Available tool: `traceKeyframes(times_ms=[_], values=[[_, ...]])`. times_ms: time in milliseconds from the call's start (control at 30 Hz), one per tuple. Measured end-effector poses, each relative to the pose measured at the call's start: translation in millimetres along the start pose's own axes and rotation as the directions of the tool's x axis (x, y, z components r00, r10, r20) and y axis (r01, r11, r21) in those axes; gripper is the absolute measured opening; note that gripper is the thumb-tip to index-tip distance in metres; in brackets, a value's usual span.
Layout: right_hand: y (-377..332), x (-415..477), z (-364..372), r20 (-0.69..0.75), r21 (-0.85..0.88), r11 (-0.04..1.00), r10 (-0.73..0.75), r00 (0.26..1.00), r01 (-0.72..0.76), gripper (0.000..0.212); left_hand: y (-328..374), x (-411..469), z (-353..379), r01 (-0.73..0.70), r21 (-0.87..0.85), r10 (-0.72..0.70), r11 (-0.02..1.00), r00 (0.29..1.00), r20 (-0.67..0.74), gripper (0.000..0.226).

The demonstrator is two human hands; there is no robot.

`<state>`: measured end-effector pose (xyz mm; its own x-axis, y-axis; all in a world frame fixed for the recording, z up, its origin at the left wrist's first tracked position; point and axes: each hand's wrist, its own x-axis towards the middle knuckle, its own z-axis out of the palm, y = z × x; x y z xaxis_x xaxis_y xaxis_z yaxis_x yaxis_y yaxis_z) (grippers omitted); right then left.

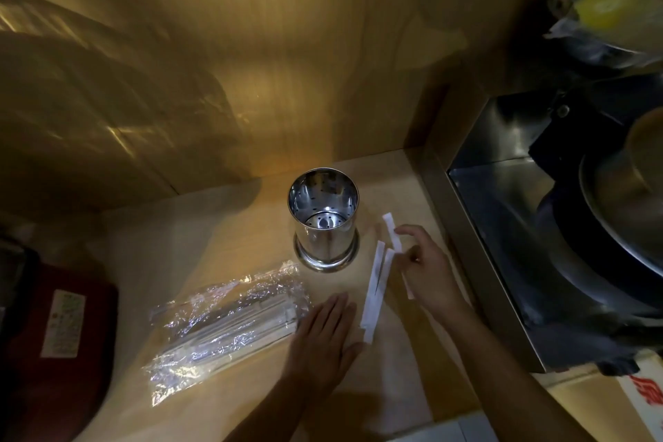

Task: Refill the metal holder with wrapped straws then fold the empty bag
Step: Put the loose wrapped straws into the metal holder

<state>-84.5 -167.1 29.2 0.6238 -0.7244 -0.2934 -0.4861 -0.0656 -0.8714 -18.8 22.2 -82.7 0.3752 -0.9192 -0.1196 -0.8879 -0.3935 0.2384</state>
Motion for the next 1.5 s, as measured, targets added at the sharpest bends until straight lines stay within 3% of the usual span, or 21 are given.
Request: traceKeyframes(times_ms=[67, 133, 200, 233, 300, 367, 467, 667, 800, 900, 1000, 1100, 1167, 1233, 1300, 1400, 1500], values=[[-22, 2, -7, -0.024, 0.205, 0.978, 0.044, 0.999, -0.039, 0.026, -1, -1, 1, -0.003, 0.002, 0.003, 1.000, 1.000, -0.010, 0.055], [-40, 2, -13, 0.074, 0.459, 0.885, 0.047, 0.996, -0.076, 0.017, -1, -1, 3, -0.014, 0.008, 0.015, 1.000, 1.000, -0.023, 0.054], [-54, 0, -20, 0.203, 0.688, 0.720, -0.068, 0.977, -0.092, 0.019, -2, -1, 4, -0.023, 0.018, 0.024, 1.000, 0.999, -0.039, 0.055], [-59, -1, -22, 0.223, 0.724, 0.686, -0.133, 0.966, -0.073, 0.025, -2, 0, 5, -0.023, 0.025, 0.024, 0.999, 0.999, -0.044, 0.055], [-66, -2, -22, 0.153, 0.640, 0.767, -0.192, 0.969, 0.050, 0.019, -1, 0, 4, -0.020, 0.035, 0.022, 0.999, 0.999, -0.047, 0.055], [-71, -3, -18, -0.012, 0.505, 0.846, -0.189, 0.982, 0.169, 0.006, -1, 1, 4, -0.019, 0.040, 0.021, 0.999, 0.999, -0.049, 0.055], [-77, -4, -11, -0.198, 0.489, 0.829, -0.199, 0.960, 0.273, 0.011, -2, 1, 4, -0.019, 0.049, 0.021, 0.999, 0.998, -0.057, 0.055], [-94, -3, 7, -0.201, 0.242, 0.862, -0.404, 0.892, 0.445, 0.013, -1, 1, 5, -0.027, 0.058, 0.033, 0.998, 0.995, -0.091, 0.054], [-95, 12, 24, -0.109, -0.082, 0.919, -0.392, 0.914, 0.384, 0.018, -1, 2, 6, -0.025, 0.060, 0.031, 0.998, 0.994, -0.107, 0.054], [-89, 25, 33, -0.031, -0.335, 0.866, -0.405, 0.914, 0.372, 0.019, -1, 2, 3, -0.017, 0.056, 0.022, 0.998, 0.996, -0.090, 0.055], [-83, 33, 37, -0.014, -0.355, 0.863, -0.388, 0.921, 0.359, 0.011, -1, 1, 2, -0.013, 0.059, 0.018, 0.998, 0.995, -0.093, 0.056], [-72, 35, 35, -0.131, -0.193, 0.923, -0.361, 0.923, 0.333, 0.007, -1, 0, -1, -0.009, 0.068, 0.014, 0.998, 0.997, -0.077, 0.058], [-60, 35, 30, -0.236, -0.072, 0.958, -0.287, 0.928, 0.278, 0.007, 0, 1, -3, -0.001, 0.066, 0.004, 0.998, 0.999, -0.049, 0.059], [-41, 37, 26, -0.271, -0.058, 0.982, -0.190, 0.944, 0.181, 0.007, 0, 0, -3, 0.008, 0.055, -0.005, 0.998, 0.999, -0.043, 0.060], [-17, 40, 24, -0.240, -0.202, 0.979, -0.076, 0.968, 0.026, 0.013, 0, 0, 0, 0.008, 0.051, -0.004, 0.999, 0.998, -0.064, 0.060], [13, 37, 25, -0.166, -0.449, 0.869, 0.150, 0.975, -0.210, 0.032, 0, 1, 2, -0.009, 0.060, 0.015, 0.998, 0.995, -0.103, 0.057], [32, 30, 32, -0.060, -0.557, 0.784, 0.292, 0.954, -0.275, 0.051, -1, 1, 2, -0.024, 0.066, 0.032, 0.998, 0.991, -0.131, 0.055]])
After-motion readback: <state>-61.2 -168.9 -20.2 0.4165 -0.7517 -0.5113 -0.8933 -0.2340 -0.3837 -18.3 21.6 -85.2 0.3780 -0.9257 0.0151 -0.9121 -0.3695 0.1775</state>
